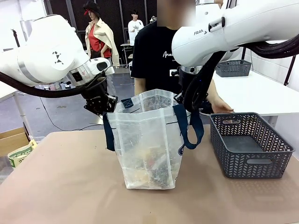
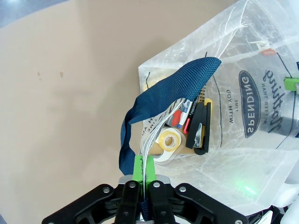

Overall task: Transfer purchased items from the store into the shopping bag.
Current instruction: Move the Reusable shopping bag to the right side of the table.

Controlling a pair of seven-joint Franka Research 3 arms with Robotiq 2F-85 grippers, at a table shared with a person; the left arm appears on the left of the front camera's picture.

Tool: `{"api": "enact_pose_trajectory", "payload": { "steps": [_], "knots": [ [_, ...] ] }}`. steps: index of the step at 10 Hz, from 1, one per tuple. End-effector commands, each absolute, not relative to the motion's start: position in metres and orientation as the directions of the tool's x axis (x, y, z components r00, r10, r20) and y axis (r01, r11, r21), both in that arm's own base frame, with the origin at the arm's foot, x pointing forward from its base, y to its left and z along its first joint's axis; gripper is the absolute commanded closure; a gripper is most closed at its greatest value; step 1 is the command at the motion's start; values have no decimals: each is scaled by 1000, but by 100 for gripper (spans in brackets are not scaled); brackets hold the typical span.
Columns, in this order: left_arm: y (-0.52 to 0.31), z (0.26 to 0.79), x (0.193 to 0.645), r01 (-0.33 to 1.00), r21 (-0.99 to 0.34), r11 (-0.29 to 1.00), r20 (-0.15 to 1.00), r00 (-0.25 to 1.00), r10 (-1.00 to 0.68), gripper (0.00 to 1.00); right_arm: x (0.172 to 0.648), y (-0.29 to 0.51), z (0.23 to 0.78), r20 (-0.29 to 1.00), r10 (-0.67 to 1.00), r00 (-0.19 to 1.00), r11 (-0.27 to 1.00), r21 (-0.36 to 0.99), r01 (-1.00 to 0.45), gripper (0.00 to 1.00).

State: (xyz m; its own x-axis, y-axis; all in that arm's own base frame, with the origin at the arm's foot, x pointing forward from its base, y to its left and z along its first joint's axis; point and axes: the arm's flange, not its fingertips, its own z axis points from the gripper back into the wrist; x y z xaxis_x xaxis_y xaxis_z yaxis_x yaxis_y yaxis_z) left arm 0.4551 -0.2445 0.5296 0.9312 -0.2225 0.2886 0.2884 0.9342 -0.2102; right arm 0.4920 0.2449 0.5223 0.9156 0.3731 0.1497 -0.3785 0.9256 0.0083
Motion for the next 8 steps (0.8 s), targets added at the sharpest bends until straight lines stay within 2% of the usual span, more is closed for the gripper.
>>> {"api": "enact_pose_trajectory", "payload": {
  "steps": [1, 3, 5, 8],
  "knots": [
    [-244, 530, 455, 288, -210, 934, 289, 931, -223, 100, 492, 245, 522, 150, 373, 916, 926, 8, -379, 100],
    [-262, 529, 448, 176, -212, 961, 267, 957, -117, 100, 497, 247, 523, 104, 291, 951, 942, 141, -304, 100],
    [-275, 526, 442, 184, -250, 951, 225, 966, -128, 100, 497, 254, 529, 47, 215, 975, 962, 161, -220, 100],
    [-292, 518, 442, 209, -304, 929, 224, 964, -144, 100, 505, 276, 535, -4, 138, 990, 978, 159, -136, 100]
  ]
}}
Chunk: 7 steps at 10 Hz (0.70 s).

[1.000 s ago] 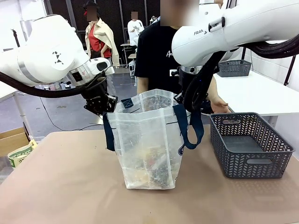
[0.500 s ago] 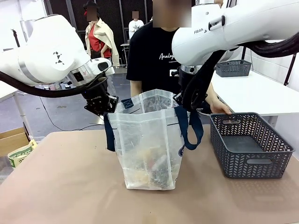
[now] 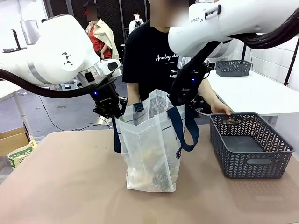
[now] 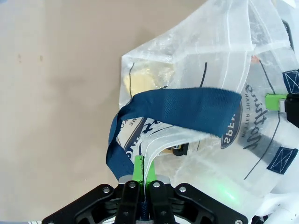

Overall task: Transfer purchased items from the store into the shopping bag.
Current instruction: Move the Reusable shopping bag to the right side of the table.

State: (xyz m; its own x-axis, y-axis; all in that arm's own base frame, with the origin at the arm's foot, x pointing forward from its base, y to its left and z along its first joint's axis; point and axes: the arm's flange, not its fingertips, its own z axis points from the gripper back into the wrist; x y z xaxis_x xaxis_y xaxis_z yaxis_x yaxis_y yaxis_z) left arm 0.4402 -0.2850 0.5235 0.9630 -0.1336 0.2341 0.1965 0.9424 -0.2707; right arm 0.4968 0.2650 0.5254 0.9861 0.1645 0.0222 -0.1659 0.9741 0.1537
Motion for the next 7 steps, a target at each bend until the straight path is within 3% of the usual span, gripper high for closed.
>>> {"api": "enact_pose_trajectory", "payload": {
  "steps": [1, 5, 7],
  "knots": [
    [-296, 519, 442, 221, -321, 921, 228, 962, -151, 100, 512, 282, 537, -1, 135, 991, 977, 169, -133, 100],
    [-301, 523, 439, 211, -301, 930, 234, 962, -143, 100, 522, 291, 538, -1, 143, 990, 982, 125, -142, 100],
    [-301, 523, 439, 211, -301, 930, 234, 962, -143, 100, 518, 290, 530, 9, 155, 988, 973, 171, -154, 100]
  ]
}}
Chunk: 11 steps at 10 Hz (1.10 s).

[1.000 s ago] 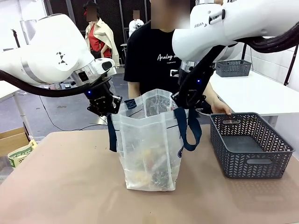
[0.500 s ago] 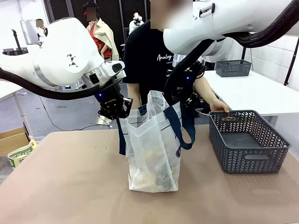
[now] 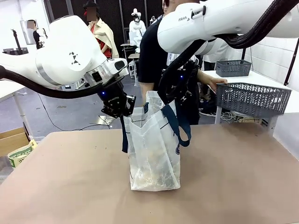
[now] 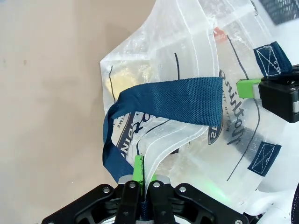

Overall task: Transfer purchased items from the store into the shopping bag.
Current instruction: Move the Reusable shopping bag to the right side of the table.

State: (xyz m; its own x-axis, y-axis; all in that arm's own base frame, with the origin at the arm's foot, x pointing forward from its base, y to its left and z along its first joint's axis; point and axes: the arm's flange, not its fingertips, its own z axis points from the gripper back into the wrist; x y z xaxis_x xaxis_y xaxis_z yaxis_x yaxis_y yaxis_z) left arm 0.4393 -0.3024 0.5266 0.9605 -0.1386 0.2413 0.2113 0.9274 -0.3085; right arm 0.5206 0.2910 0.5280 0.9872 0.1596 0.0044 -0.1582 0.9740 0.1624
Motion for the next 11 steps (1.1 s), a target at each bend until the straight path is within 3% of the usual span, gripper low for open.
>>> {"api": "enact_pose_trajectory", "payload": {
  "steps": [1, 6, 11],
  "knots": [
    [-303, 527, 439, 212, -309, 927, 242, 960, -139, 100, 518, 290, 530, 9, 155, 988, 973, 171, -154, 100],
    [-314, 544, 432, 311, -298, 903, 364, 911, -194, 100, 524, 310, 522, -4, 104, 995, 967, 236, -100, 100],
    [-324, 545, 437, 349, -284, 893, 400, 890, -220, 100, 530, 330, 521, 2, 92, 996, 957, 277, -89, 100]
  ]
}}
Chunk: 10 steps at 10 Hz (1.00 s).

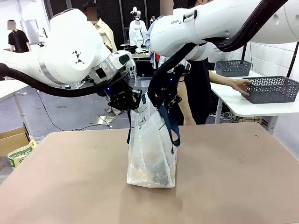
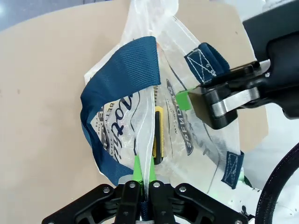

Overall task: Transfer purchased items from the store into the shopping bag.
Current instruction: Move the Reusable shopping bag to the right side of the table.

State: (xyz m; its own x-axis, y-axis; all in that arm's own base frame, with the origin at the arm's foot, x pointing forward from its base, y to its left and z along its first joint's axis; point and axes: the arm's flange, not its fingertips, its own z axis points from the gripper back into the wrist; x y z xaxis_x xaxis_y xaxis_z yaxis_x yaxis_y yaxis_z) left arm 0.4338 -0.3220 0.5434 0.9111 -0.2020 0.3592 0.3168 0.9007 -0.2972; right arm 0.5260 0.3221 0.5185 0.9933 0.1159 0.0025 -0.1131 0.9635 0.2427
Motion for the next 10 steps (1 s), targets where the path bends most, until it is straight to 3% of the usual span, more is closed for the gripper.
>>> {"api": "enact_pose_trajectory", "payload": {
  "steps": [1, 10],
  "knots": [
    [-328, 542, 439, 371, -283, 884, 411, 880, -238, 100, 531, 332, 521, -2, 87, 996, 957, 278, -83, 100],
    [-340, 531, 444, 405, -311, 860, 433, 866, -251, 100, 534, 335, 520, 18, 84, 996, 939, 334, -85, 100]
  ]
}}
